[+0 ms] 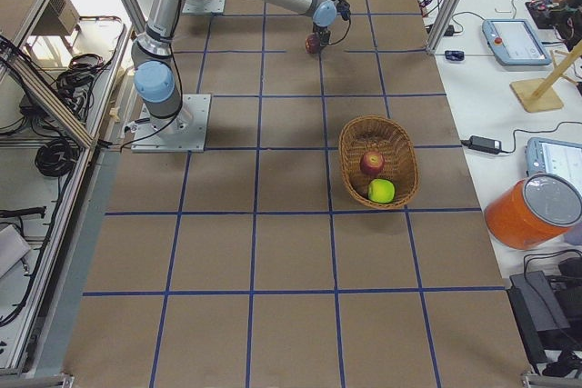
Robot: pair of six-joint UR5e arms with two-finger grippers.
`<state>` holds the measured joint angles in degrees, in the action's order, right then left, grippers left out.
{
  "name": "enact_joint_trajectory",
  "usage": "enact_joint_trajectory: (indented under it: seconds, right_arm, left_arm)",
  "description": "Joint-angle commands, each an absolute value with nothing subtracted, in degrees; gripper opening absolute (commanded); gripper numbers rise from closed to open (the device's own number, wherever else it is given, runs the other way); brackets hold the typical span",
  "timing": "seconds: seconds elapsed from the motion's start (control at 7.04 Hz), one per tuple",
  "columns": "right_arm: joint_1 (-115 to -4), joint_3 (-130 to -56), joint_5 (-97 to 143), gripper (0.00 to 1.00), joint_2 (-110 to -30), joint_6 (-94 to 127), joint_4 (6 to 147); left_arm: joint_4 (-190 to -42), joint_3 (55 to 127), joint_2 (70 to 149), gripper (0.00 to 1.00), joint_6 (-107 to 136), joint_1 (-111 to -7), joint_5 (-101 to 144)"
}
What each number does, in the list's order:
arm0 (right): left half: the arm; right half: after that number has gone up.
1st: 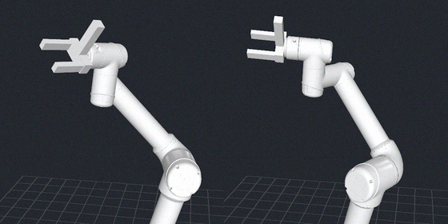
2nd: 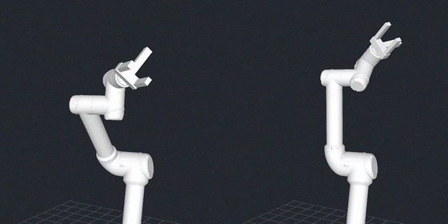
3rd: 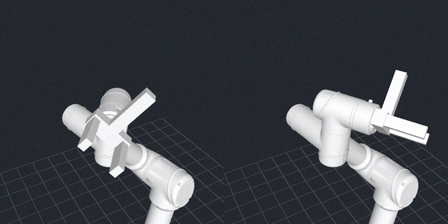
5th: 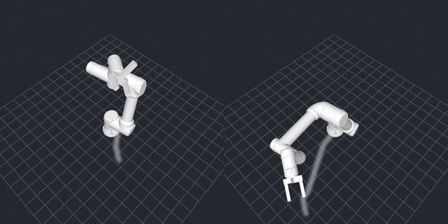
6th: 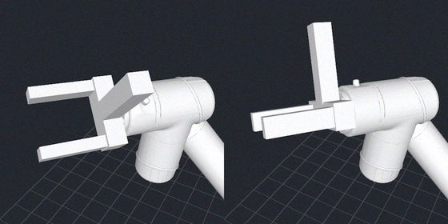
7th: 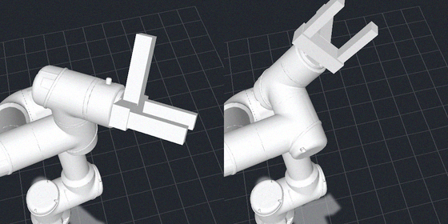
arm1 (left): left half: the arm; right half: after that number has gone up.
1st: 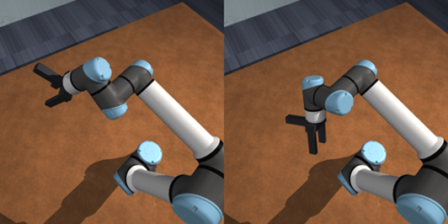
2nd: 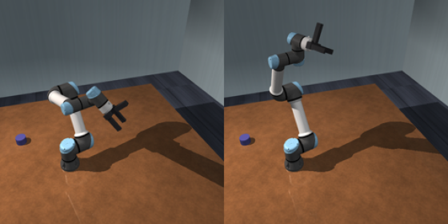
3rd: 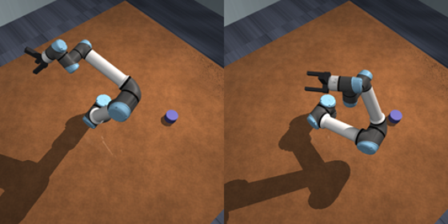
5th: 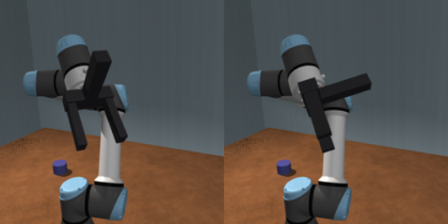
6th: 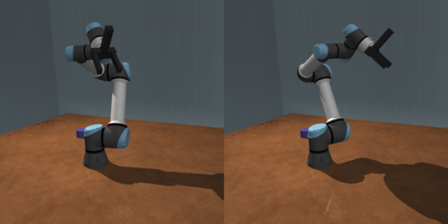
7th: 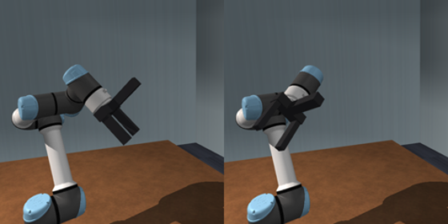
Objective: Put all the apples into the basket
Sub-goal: 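Lower the right gripper and grasp the dark red apple, then carry the dark red apple over the basket with the right gripper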
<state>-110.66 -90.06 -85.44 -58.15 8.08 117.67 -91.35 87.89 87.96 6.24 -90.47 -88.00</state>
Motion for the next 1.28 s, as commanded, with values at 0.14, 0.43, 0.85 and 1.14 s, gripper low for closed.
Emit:
enact_joint_trajectory:
  seconds: [0.14, 0.43, 0.85, 1.14]
  right_arm:
    - [-110.7, -91.2, -87.5, 0.97, -56.8, 8.1, 118.8]
    - [-110.1, -91.1, -89.7, 0.00, -57.6, 7.6, 121.7]
    - [-101.5, -90.1, -89.7, 0.00, -63.6, 7.2, 119.2]
    - [-91.2, -87.5, -93.8, 0.00, -66.4, 6.6, 116.0]
  left_arm:
    - [-91.5, 87.9, 87.9, 1.00, 6.3, -90.4, -88.1]
    - [-91.7, 88.0, 88.0, 1.00, 6.3, -90.4, -88.1]
    - [-91.6, 88.0, 88.0, 1.00, 6.3, -90.3, -88.1]
    - [-91.7, 88.0, 87.9, 1.00, 6.3, -90.4, -88.2]
